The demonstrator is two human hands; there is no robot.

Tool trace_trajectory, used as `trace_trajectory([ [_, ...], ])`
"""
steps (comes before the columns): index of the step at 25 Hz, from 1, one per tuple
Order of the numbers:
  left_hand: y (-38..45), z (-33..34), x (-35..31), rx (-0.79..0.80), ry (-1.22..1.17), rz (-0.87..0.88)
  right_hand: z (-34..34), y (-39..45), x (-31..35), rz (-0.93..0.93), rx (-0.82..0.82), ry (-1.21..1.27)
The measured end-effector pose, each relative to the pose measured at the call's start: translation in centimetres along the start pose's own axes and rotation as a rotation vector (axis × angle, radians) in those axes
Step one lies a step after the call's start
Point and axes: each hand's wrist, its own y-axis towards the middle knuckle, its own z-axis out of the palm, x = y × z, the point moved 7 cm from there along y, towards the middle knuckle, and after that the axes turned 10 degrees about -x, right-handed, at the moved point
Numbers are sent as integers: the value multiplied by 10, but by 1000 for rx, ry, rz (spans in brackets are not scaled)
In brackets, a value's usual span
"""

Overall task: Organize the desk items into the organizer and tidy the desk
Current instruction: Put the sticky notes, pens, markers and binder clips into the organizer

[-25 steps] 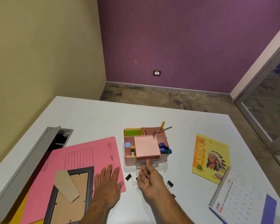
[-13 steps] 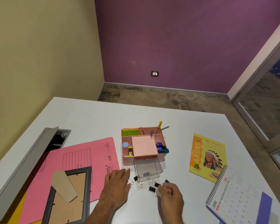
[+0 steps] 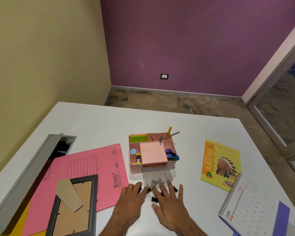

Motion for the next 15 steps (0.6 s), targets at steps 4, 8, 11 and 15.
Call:
trace_trajectory([
  [4, -7, 3, -6, 50, -79, 61, -10, -18, -2, -90, -22, 38],
  [8, -10, -2, -12, 59, -155, 60, -12, -31, -4, -130, -31, -7],
  [11, -9, -14, -12, 15, -225, 33, -15, -32, -4, -112, -10, -13],
  [15, -12, -26, -12, -59, -426, -7, -47, -35, -3, -37, -162, 225],
])
